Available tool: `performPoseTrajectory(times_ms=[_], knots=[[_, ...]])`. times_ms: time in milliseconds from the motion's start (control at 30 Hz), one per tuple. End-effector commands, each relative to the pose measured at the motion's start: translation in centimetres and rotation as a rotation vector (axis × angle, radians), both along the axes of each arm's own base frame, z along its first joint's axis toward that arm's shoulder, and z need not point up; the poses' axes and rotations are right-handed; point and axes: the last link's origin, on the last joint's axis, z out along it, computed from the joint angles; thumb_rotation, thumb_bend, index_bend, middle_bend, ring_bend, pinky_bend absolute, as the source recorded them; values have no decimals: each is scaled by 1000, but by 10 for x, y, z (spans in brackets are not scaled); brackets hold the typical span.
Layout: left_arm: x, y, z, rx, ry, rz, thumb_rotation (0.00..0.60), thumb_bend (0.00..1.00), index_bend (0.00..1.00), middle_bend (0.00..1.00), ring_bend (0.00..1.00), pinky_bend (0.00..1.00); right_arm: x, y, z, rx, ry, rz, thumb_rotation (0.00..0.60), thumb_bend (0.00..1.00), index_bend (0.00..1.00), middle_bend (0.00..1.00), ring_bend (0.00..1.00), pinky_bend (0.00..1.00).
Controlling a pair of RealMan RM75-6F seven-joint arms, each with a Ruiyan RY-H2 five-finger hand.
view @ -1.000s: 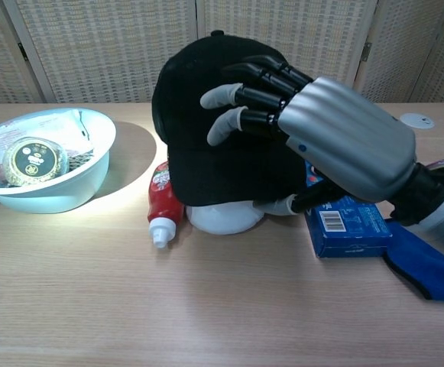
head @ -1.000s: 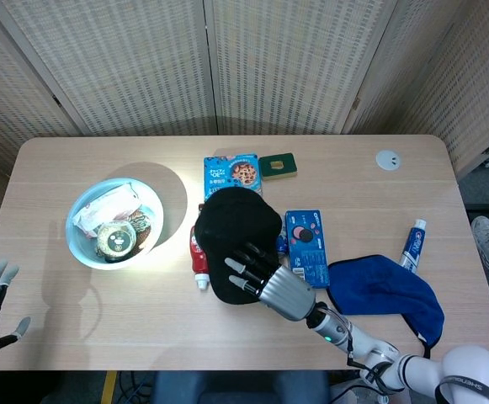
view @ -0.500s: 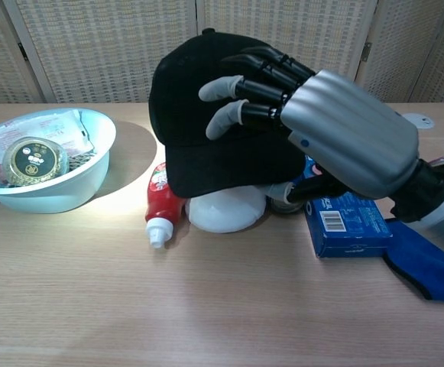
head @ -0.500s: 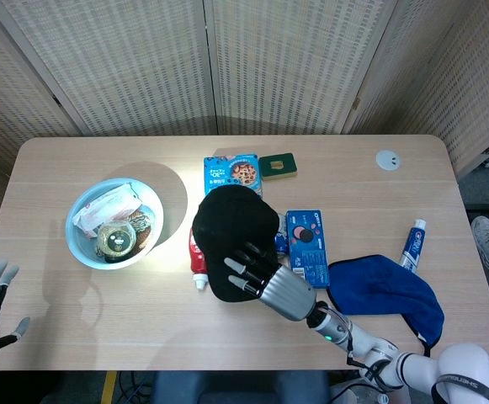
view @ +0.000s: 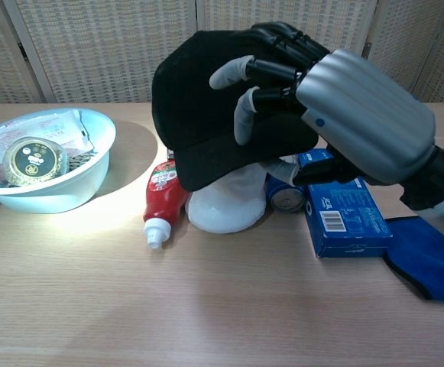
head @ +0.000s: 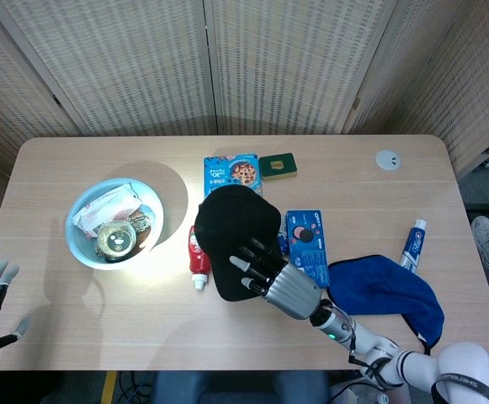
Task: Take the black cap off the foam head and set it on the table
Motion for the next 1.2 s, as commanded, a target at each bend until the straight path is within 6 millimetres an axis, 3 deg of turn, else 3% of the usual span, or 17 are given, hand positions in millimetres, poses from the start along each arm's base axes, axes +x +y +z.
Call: performPoseTrajectory(times_ms=[33,167,633,1200], knots=[[0,0,0,-1,0,0,600,246,39,7,79,28,1,-2,2,-5,-18,0,600,507,681,288,52,0],[0,0,-1,-4,2,0,600,246,39,7,79,28,3,-3,4,-7,-37,7,600,540,782,333,79,0],[1,3,-3,-10,2,-3,600,246,39,7,79,28,12,-16,17,-65,-122,24,600,565,973,443,162,0],[0,2,-4,-16,2,0,600,246,39,7,79,28,29,-35,36,-140,-185,30,600,565,1000,470,181,0]])
